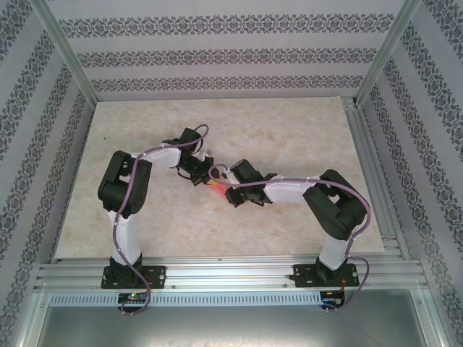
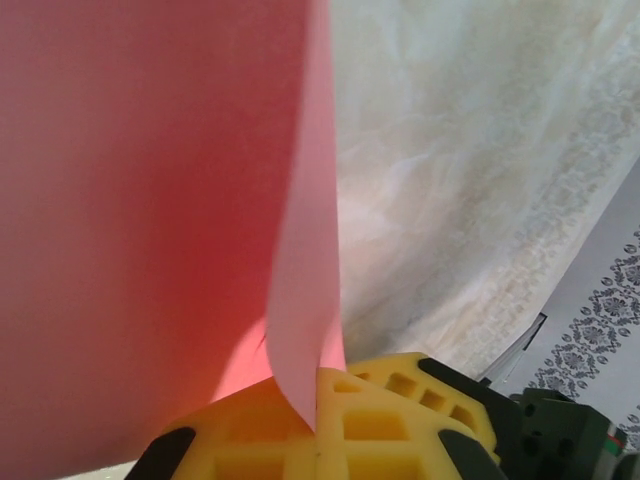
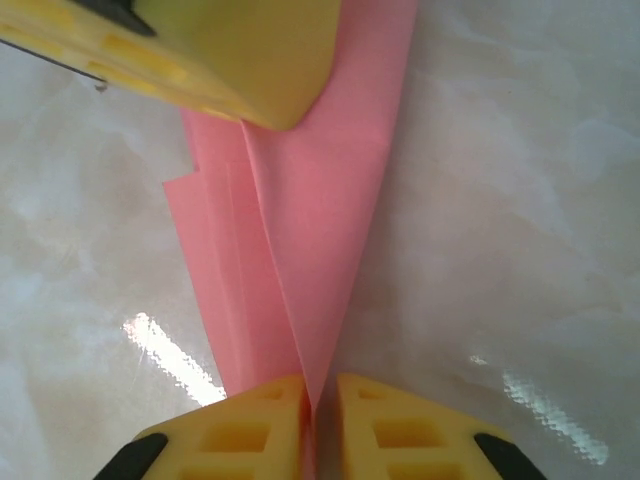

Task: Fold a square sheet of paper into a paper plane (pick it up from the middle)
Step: Fold the wing for the fifth time at the center of the table.

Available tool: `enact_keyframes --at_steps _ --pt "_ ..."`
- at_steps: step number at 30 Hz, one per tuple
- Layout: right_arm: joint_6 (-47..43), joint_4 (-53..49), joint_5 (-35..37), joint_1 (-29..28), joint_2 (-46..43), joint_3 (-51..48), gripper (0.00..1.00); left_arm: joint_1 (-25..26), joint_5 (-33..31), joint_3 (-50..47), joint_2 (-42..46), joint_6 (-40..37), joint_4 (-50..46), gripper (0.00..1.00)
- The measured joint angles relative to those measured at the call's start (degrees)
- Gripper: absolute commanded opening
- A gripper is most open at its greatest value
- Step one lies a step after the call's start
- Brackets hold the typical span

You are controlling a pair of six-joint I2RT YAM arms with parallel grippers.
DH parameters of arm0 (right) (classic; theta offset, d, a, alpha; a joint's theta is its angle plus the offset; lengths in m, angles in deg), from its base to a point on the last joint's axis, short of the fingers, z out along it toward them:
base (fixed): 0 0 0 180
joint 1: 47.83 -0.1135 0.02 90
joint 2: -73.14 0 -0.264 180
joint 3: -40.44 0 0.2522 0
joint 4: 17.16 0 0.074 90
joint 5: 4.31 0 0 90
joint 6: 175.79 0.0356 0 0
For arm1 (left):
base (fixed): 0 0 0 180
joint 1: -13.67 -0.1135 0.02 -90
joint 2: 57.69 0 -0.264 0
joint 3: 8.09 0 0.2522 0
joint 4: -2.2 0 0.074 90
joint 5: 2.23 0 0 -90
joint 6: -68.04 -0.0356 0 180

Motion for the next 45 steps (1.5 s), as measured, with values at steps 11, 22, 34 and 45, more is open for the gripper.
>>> enact_keyframes --at_steps 11,22,34,45 --pt "8.1 4.0 -9.4 3.9 -8.7 -4.9 0.26 -1.5 0.1 -1.6 0.1 -1.9 -0.2 0.00" --pt "27.9 16.9 -21.3 6.6 -5.5 -6.7 0.04 -3.2 0.7 -1.6 0.1 -5.5 -1.5 0.00" --pt "35.0 19.8 -28.6 7.7 3.0 -6.1 0.02 -3.3 0.9 -1.1 -1.1 -5.9 -1.5 0.00" --pt "34.9 18.3 -30.7 8.5 3.2 -5.3 0.05 -3.3 0.9 -1.0 -2.1 -7.1 -1.8 0.00"
